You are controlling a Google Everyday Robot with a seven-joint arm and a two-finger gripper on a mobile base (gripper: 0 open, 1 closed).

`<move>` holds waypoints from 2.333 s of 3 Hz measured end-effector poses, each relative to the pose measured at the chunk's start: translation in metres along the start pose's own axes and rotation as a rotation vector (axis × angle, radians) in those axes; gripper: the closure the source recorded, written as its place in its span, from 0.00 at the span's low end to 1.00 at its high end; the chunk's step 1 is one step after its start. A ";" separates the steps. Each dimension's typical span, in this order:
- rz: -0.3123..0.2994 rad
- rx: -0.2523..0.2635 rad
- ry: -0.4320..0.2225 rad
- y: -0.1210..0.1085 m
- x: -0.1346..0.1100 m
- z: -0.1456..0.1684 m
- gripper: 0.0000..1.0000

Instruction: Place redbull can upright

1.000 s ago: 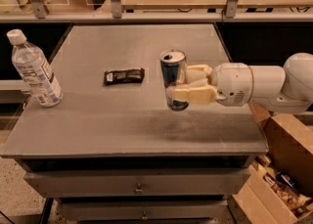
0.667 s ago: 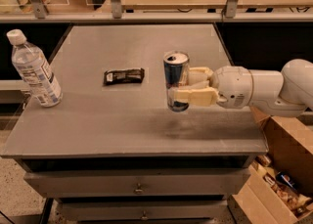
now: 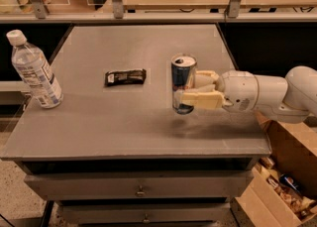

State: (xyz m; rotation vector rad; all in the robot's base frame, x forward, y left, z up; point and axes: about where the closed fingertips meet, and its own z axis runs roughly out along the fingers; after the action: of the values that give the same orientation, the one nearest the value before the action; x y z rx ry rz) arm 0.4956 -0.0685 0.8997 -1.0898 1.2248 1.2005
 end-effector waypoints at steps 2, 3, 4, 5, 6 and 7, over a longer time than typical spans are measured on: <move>0.003 0.012 -0.022 -0.005 0.005 -0.019 1.00; 0.002 0.022 -0.033 -0.006 0.006 -0.030 1.00; -0.011 0.032 -0.053 -0.007 0.006 -0.042 1.00; -0.037 0.042 -0.066 -0.008 0.008 -0.053 0.84; -0.059 0.039 -0.062 -0.007 0.008 -0.059 0.60; -0.063 0.038 -0.056 -0.008 0.014 -0.066 0.37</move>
Offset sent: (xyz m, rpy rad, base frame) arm 0.0053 -0.0385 -0.0111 0.0289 0.0077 -0.0350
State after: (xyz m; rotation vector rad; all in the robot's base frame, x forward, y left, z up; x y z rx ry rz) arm 0.4976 -0.1341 0.8812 -1.0524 1.1578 1.1480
